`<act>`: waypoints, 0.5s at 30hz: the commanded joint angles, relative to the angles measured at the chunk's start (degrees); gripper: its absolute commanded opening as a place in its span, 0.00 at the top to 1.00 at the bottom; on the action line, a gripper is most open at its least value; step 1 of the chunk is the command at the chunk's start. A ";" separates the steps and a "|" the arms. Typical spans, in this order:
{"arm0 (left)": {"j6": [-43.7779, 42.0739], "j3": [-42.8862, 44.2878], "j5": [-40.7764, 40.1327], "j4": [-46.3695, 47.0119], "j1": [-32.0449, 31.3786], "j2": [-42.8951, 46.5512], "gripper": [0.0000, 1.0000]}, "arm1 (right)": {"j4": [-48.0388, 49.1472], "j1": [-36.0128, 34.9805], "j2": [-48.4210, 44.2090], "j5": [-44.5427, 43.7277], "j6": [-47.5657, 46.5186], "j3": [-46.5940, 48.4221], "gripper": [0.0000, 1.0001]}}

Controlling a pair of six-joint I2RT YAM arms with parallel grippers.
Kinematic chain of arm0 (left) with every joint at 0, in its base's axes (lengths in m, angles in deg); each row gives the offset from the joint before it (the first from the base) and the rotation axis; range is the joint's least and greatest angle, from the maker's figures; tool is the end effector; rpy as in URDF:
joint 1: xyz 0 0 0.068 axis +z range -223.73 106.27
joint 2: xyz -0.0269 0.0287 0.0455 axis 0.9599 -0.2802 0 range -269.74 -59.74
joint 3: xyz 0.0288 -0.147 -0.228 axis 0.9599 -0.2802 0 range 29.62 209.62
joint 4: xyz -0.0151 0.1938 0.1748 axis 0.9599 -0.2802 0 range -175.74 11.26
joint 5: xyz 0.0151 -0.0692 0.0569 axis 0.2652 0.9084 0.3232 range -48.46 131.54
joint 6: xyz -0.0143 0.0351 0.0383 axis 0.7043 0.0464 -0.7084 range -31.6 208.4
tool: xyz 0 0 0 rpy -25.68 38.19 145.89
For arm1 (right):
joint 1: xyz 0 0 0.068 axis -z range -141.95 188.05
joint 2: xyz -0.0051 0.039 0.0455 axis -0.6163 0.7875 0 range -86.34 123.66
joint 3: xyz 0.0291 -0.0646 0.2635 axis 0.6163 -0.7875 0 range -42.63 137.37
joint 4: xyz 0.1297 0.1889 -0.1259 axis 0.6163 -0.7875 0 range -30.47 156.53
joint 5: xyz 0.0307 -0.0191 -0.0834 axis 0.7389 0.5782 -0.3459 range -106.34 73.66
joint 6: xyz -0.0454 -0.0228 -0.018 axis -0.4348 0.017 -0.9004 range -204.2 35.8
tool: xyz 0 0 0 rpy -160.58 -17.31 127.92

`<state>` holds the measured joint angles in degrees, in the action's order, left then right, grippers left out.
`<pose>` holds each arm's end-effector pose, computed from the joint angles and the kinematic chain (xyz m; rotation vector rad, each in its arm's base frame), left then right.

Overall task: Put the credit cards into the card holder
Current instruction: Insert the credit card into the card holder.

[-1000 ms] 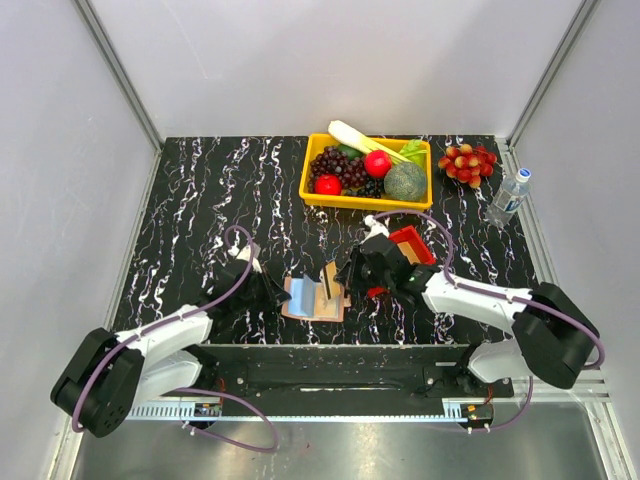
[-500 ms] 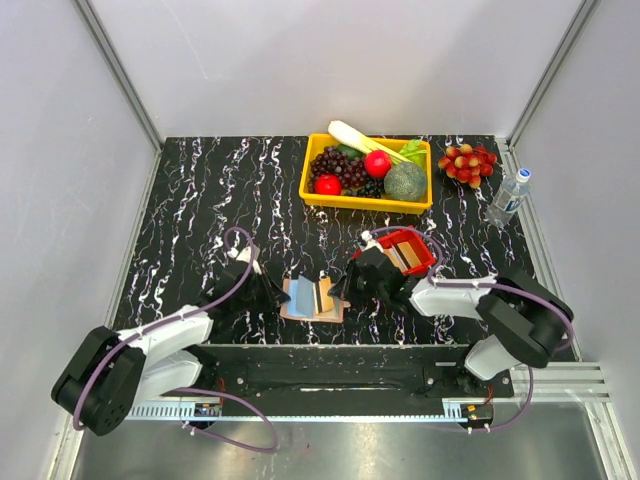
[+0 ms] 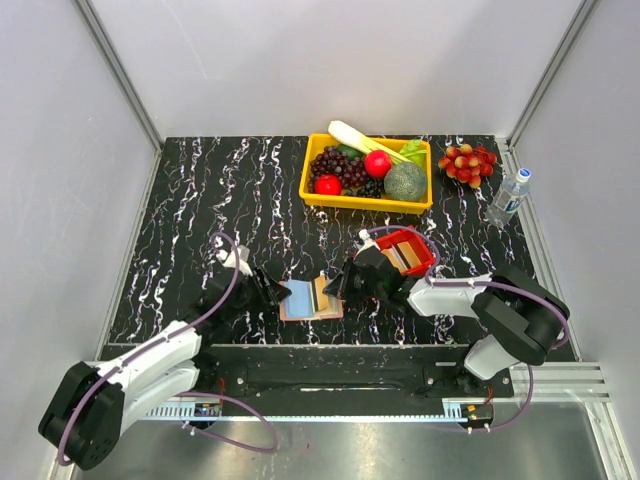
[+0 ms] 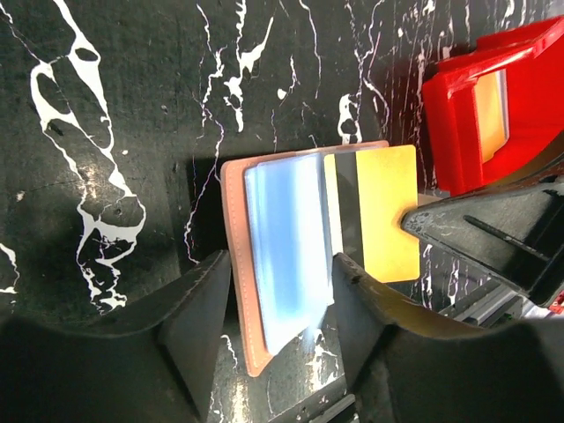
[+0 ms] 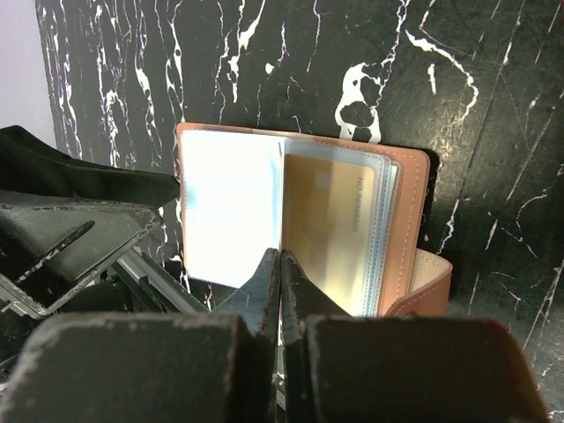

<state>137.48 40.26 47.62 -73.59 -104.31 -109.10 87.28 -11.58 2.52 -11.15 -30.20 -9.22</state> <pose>0.1425 -0.0887 0.1469 -0.3048 2.2794 -0.8838 0.1874 0.2253 0.1475 0.0348 2.4033 1.0570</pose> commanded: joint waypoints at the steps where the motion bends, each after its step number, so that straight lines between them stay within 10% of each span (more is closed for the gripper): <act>1: 1.80 -1.75 -2.04 0.47 -0.17 3.04 0.44 | -1.51 -0.74 -1.50 -1.85 -1.53 2.01 1.00; 9: 4.01 -4.40 -0.29 6.54 -0.09 4.55 0.39 | -1.15 -1.09 0.61 -1.24 -1.17 2.54 1.00; 15: 3.22 -3.25 1.38 8.38 -0.17 -4.24 0.58 | -0.18 -1.09 0.79 -0.88 -0.39 2.10 1.00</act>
<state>140.84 35.91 47.52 -69.72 -104.31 -109.10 85.80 -12.00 2.89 -11.19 -30.42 -8.52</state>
